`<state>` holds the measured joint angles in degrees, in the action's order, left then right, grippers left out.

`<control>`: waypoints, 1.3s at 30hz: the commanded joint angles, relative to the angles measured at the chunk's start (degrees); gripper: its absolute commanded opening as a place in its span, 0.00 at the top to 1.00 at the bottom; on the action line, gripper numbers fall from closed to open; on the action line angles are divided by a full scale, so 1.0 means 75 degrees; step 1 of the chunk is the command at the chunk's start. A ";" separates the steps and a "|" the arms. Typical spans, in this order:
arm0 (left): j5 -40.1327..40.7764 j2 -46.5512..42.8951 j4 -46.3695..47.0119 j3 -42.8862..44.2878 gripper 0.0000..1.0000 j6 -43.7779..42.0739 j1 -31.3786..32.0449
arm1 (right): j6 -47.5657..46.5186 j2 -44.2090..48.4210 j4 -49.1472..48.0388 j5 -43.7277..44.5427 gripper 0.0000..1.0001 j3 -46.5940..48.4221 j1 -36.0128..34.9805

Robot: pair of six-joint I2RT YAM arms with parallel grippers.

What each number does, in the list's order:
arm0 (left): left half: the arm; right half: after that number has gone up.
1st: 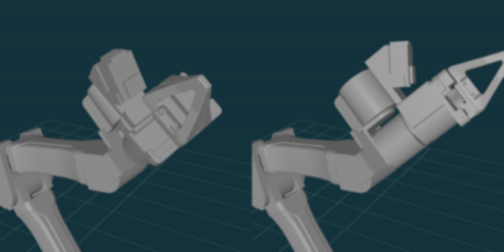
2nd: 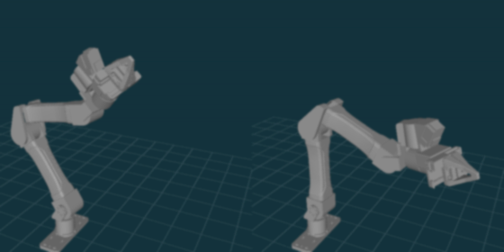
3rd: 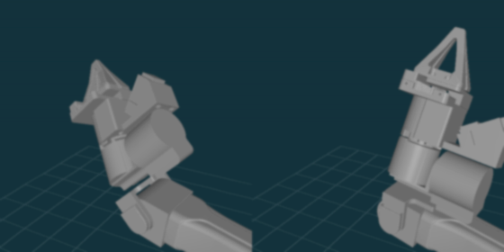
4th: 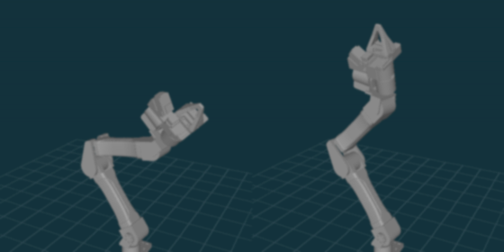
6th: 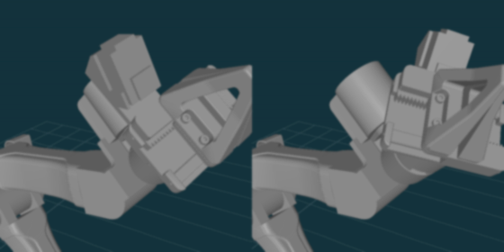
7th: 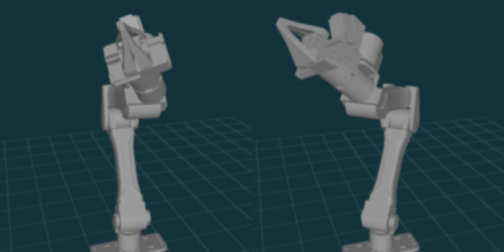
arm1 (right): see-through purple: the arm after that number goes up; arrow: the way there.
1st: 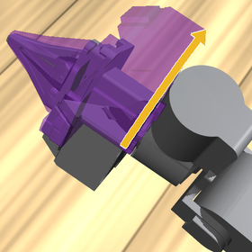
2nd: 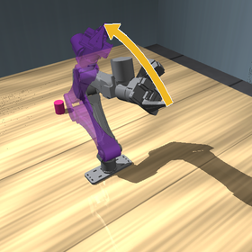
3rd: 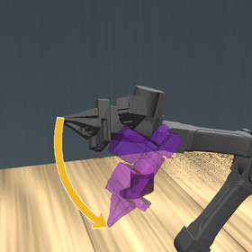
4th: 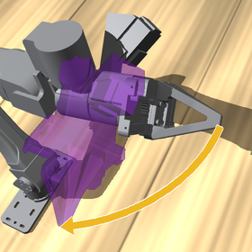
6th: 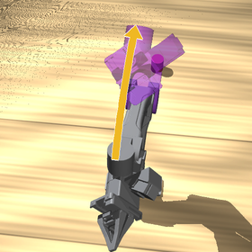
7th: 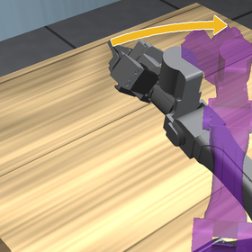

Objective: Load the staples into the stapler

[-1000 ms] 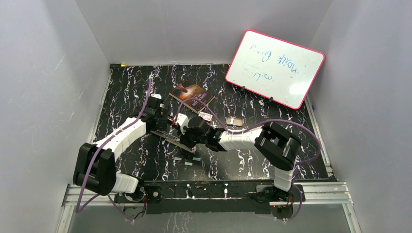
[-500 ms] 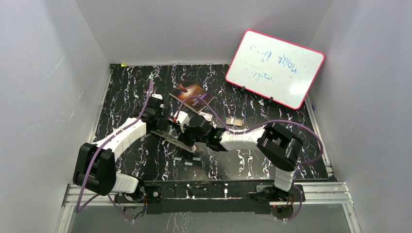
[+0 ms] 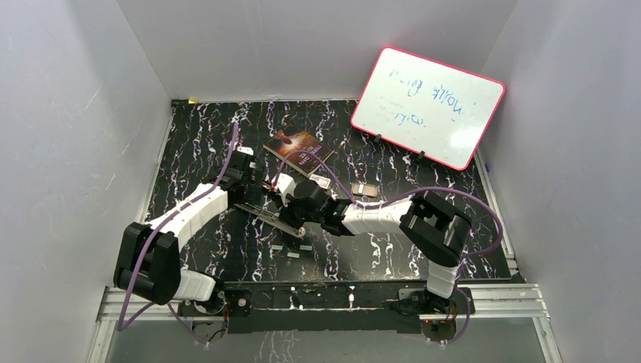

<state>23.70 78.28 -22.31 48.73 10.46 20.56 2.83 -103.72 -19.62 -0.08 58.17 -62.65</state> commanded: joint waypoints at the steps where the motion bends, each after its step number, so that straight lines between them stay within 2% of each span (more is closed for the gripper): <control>1: -0.0030 -0.0019 -0.0003 -0.0048 0.12 -0.0070 0.0050 | 0.0036 0.0054 -0.0087 0.0107 1.00 0.0116 -0.0037; 29: -0.0076 -0.0019 0.0018 -0.0060 0.11 -0.0105 0.0096 | 0.0117 -0.0110 0.0275 0.0010 1.00 0.0150 -0.0036; 39: -0.0102 -0.0019 0.0033 -0.0075 0.11 -0.0117 0.0107 | -0.0040 0.0470 -0.0830 -0.0012 1.00 -0.0371 -0.0096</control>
<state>23.11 78.28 -22.26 48.69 10.04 21.12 2.96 -103.92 -19.31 0.05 56.73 -62.72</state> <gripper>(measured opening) 0.883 0.226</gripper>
